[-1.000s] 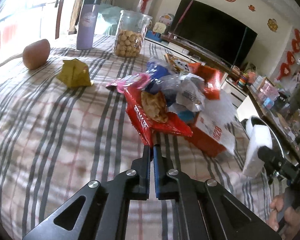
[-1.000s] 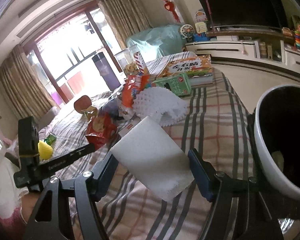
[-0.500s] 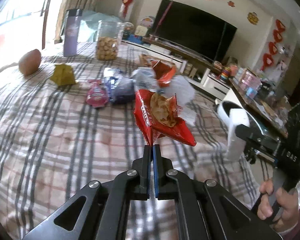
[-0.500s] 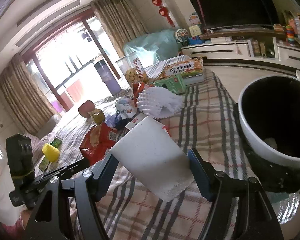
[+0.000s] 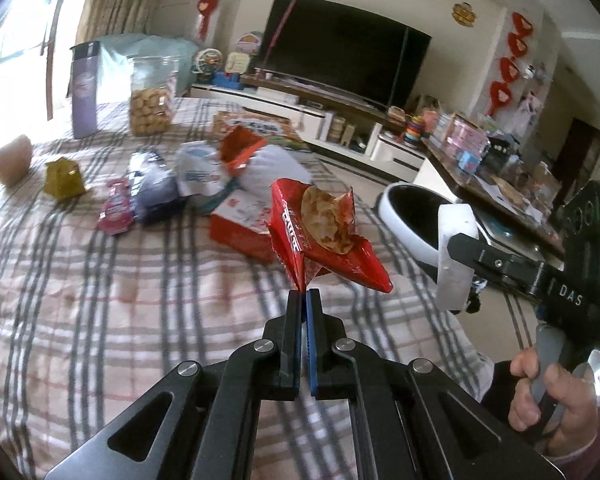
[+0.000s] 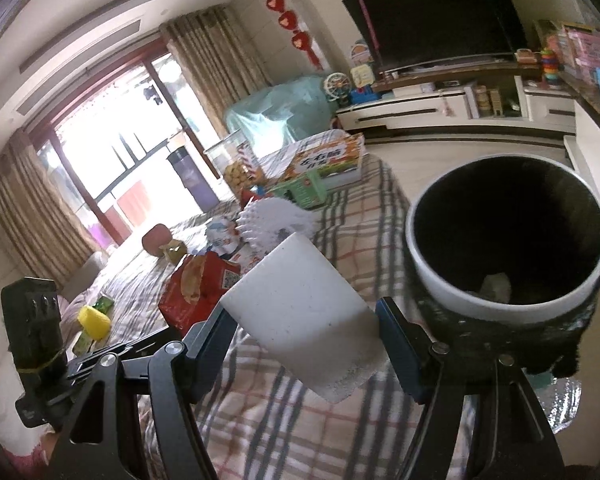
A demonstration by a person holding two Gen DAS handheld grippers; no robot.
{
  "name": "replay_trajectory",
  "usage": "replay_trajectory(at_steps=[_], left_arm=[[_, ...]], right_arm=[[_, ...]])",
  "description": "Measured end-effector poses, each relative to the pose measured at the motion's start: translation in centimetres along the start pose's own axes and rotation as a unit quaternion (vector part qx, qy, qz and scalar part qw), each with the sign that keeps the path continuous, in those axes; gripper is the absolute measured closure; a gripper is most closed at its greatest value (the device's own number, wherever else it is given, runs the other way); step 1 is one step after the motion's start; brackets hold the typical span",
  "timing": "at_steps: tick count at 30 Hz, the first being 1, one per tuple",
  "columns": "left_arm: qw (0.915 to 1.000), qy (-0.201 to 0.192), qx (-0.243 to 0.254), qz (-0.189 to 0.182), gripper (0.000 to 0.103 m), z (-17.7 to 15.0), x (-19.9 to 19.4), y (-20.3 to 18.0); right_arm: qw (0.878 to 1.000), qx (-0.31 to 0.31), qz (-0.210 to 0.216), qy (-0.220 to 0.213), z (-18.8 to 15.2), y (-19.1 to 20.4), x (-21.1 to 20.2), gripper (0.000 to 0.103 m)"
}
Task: Collect trash
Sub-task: 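Carry the red bag and paper cup over the bin and release both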
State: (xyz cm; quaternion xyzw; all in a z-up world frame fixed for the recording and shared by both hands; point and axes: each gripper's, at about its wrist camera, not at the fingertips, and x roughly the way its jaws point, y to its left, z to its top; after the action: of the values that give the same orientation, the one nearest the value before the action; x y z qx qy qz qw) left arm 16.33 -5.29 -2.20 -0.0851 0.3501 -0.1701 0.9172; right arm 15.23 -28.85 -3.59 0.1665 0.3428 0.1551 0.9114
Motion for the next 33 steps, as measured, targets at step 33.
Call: replay_trajectory(at_steps=[33], left_arm=[[0.9952, 0.025, 0.072, -0.061, 0.103, 5.1, 10.5, -7.2]], right_arm=[[0.994, 0.055, -0.089, -0.038, 3.9, -8.9, -3.5, 0.031]])
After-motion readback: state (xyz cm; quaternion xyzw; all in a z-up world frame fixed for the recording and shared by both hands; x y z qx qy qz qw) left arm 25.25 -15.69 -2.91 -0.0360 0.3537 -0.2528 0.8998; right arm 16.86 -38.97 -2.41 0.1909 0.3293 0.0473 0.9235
